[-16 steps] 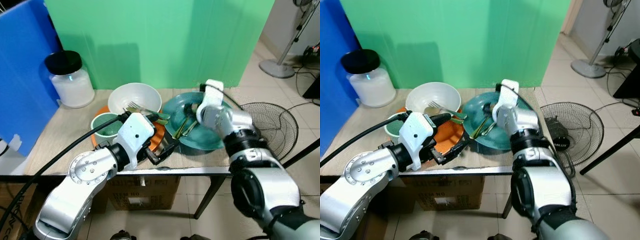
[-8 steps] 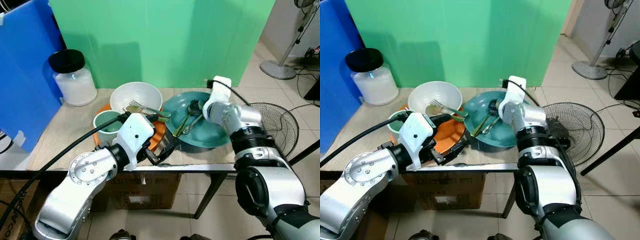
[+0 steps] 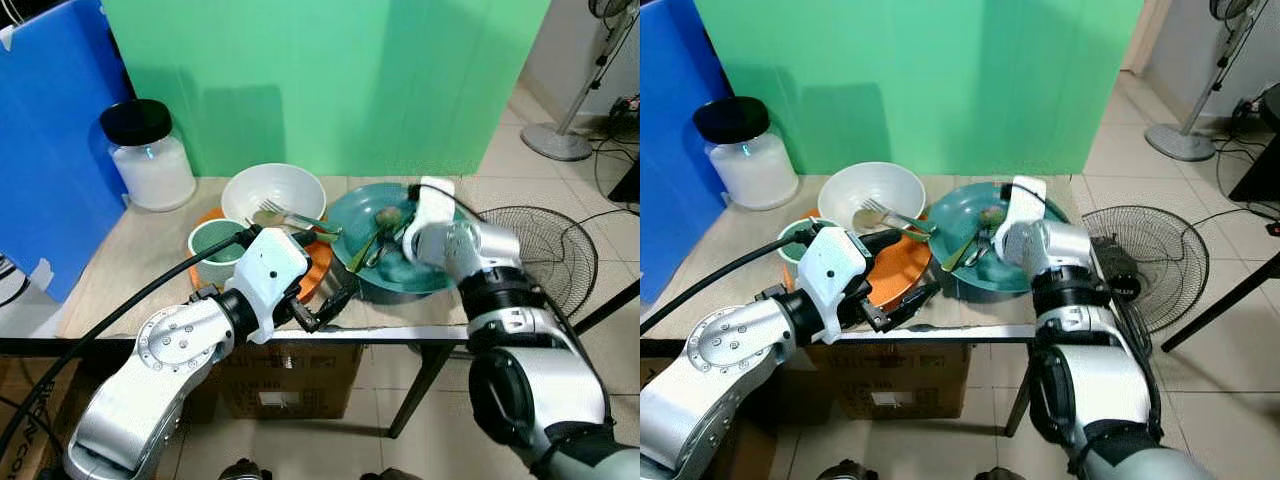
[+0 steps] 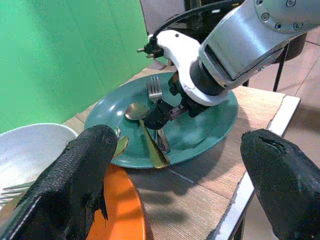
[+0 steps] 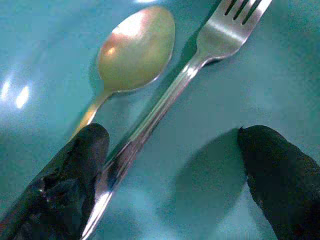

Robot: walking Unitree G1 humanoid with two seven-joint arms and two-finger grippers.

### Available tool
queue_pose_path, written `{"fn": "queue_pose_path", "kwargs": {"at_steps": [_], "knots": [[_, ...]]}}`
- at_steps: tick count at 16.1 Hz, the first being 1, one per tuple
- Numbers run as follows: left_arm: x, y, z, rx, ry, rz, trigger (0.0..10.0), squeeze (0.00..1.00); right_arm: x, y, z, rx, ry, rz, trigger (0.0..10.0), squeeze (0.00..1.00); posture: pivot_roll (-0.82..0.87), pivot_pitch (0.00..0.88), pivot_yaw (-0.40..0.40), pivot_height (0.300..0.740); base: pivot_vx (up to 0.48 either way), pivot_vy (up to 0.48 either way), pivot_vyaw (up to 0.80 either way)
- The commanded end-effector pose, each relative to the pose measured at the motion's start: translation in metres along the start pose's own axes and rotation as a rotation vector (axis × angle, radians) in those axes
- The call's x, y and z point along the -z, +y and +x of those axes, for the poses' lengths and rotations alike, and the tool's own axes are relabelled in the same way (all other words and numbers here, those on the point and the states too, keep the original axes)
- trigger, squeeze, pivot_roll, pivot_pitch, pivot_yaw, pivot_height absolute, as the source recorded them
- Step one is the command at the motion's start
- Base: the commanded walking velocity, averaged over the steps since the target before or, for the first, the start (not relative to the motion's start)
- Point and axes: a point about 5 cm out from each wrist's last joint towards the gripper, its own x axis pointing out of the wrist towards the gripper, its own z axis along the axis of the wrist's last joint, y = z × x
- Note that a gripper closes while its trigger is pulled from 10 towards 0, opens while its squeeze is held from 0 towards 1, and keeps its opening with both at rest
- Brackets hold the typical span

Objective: Setting the table

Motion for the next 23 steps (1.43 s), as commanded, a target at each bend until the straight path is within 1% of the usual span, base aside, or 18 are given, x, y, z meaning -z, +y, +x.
{"fn": "queue_pose_path", "kwargs": {"at_steps": [1, 5, 6, 7, 9, 10, 12, 13, 15, 16, 18, 19, 20, 23], "knots": [[-0.0015, -0.0031, -0.0013, 0.015, 0.000, 0.003, 10.0, 0.00, -0.0006, -0.0004, -0.0005, 0.013, -0.005, -0.008, 10.0, 0.00, 0.12, 0.000, -0.019, 0.740, 0.000, 0.000, 0.00], [-0.0018, -0.0027, -0.0009, 0.017, 0.001, 0.006, 10.0, 0.00, -0.0005, -0.0019, 0.0012, 0.031, -0.022, 0.014, 9.7, 0.00, 0.12, 0.000, -0.016, 0.740, 0.000, 0.000, 0.00], [-0.0019, -0.0025, -0.0007, 0.018, 0.001, 0.006, 10.0, 0.00, -0.0007, -0.0020, 0.0017, 0.030, -0.024, 0.026, 9.3, 0.00, 0.12, 0.000, -0.016, 0.740, 0.000, 0.000, 0.00], [-0.0020, -0.0021, -0.0004, 0.017, 0.001, 0.008, 10.0, 0.00, -0.0019, -0.0025, 0.0021, 0.032, -0.030, 0.042, 9.3, 0.00, 0.13, 0.000, -0.017, 0.740, 0.000, 0.000, 0.00], [-0.0023, -0.0015, -0.0002, 0.015, 0.001, 0.010, 10.0, 0.00, -0.0055, -0.0030, 0.0011, 0.032, -0.042, 0.052, 8.7, 0.00, 0.13, 0.000, -0.017, 0.740, 0.000, 0.000, 0.00], [-0.0023, -0.0017, -0.0002, 0.016, 0.001, 0.010, 10.0, 0.00, -0.0052, -0.0028, 0.0013, 0.030, -0.038, 0.049, 7.8, 0.00, 0.12, 0.000, -0.017, 0.740, 0.000, 0.000, 0.00], [-0.0023, -0.0018, 0.0003, 0.018, 0.001, 0.011, 10.0, 0.00, -0.0005, -0.0013, 0.0032, 0.013, -0.003, 0.046, 6.4, 0.00, 0.12, 0.000, -0.017, 0.740, 0.000, 0.000, 0.00], [-0.0023, -0.0018, 0.0003, 0.019, 0.001, 0.011, 10.0, 0.00, 0.0004, -0.0008, 0.0035, 0.009, 0.004, 0.047, 6.4, 0.00, 0.12, 0.000, -0.017, 0.740, 0.000, 0.000, 0.00], [-0.0025, -0.0018, 0.0002, 0.018, 0.001, 0.013, 10.0, 0.00, 0.0024, 0.0009, 0.0042, -0.006, 0.021, 0.052, 4.2, 0.00, 0.12, 0.000, -0.017, 0.740, 0.000, 0.000, 0.00], [-0.0025, -0.0018, 0.0004, 0.018, 0.001, 0.014, 10.0, 0.00, 0.0032, 0.0015, 0.0045, -0.016, 0.031, 0.057, 3.9, 0.00, 0.12, 0.000, -0.019, 0.740, 0.000, 0.000, 0.00], [-0.0026, -0.0019, 0.0006, 0.017, 0.001, 0.015, 10.0, 0.00, 0.0038, 0.0017, 0.0049, -0.028, 0.045, 0.066, 0.5, 0.00, 0.12, 0.000, -0.020, 0.740, 0.000, 0.000, 0.00], [-0.0027, -0.0019, 0.0007, 0.018, 0.001, 0.016, 10.0, 0.00, 0.0036, 0.0016, 0.0050, -0.031, 0.047, 0.069, 0.5, 0.00, 0.12, 0.000, -0.020, 0.740, 0.000, 0.000, 0.00], [-0.0028, -0.0016, 0.0012, 0.017, 0.000, 0.016, 10.0, 0.00, 0.0029, 0.0013, 0.0052, -0.033, 0.048, 0.069, 0.0, 0.00, 0.12, 0.000, -0.021, 0.740, 0.000, 0.000, 0.00], [-0.0027, -0.0022, 0.0008, 0.017, 0.000, 0.016, 10.0, 0.00, 0.0040, 0.0030, 0.0055, -0.043, 0.061, 0.054, 0.0, 0.00, 0.12, 0.000, -0.023, 0.740, 0.000, 0.000, 0.00]]}}
